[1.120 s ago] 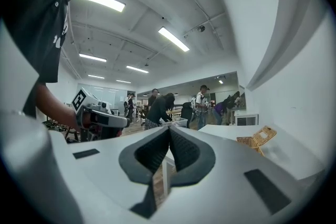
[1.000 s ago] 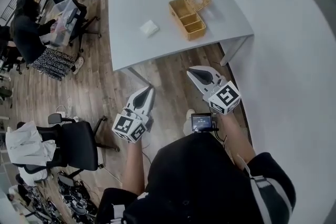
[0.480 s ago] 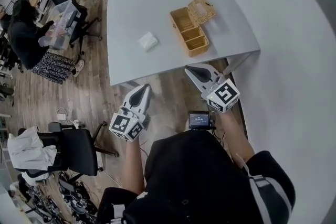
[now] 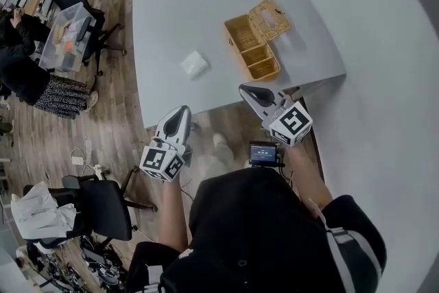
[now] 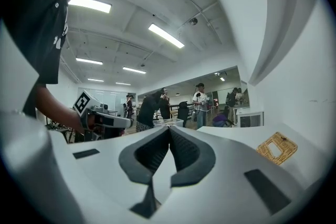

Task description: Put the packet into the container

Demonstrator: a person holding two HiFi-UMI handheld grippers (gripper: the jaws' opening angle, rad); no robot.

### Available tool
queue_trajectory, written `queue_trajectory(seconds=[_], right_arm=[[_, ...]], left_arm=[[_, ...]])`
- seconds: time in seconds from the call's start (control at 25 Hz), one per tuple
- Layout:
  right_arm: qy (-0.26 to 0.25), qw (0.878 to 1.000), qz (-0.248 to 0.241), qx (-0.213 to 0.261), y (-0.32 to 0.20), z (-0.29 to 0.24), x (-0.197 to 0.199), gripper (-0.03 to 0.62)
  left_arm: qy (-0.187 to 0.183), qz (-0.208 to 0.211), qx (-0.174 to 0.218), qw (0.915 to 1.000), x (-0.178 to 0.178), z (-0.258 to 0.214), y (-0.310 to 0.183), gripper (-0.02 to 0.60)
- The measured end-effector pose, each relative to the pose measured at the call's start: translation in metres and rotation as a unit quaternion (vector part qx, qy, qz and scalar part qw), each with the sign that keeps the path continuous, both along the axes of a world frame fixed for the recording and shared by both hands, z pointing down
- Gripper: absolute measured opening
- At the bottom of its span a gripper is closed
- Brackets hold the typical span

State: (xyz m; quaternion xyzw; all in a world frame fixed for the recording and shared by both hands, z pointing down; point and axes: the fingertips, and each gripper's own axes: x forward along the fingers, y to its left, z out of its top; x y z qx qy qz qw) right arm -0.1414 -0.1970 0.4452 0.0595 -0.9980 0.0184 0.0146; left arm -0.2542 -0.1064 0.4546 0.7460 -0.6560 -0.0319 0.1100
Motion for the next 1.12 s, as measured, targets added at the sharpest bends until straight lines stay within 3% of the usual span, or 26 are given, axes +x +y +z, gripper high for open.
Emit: queue_trajectory(seconds=[0.32,0.64,0.8,0.96,1.0,1.08,1.12], right_arm=[[0.011,1.000,0.023,0.007,-0.049,-0.008,-0.059,0.023],[0.034,0.997,0.059,0.022,-0.084,-0.008,-0.083,0.023],[0.038,0.996,0.076,0.015,-0.098,-0.003,-0.084,0.023],[0.039,0.996,0.080,0.008,-0.110,-0.001,-0.086,0.023],[0.039,0.996,0.081,0.006,-0.113,0.000,-0.086,0.023],[0.040,0.996,0.080,0.000,-0.120,0.004,-0.083,0.023],[0.042,0.996,0.080,-0.004,-0.124,0.007,-0.082,0.023]], left_arm=[[0.009,0.037,-0.011,0.9992,-0.057,0.006,-0.059,0.008],[0.023,0.068,-0.028,0.9970,-0.093,0.025,-0.092,0.008],[0.001,0.083,-0.067,0.9943,-0.099,0.046,-0.111,0.008],[-0.035,0.107,-0.133,0.9847,-0.104,0.084,-0.127,0.011],[-0.037,0.115,-0.155,0.9805,-0.105,0.097,-0.131,0.047],[-0.041,0.131,-0.205,0.9691,-0.103,0.126,-0.141,0.234],[-0.052,0.137,-0.230,0.9620,-0.103,0.142,-0.146,0.270]])
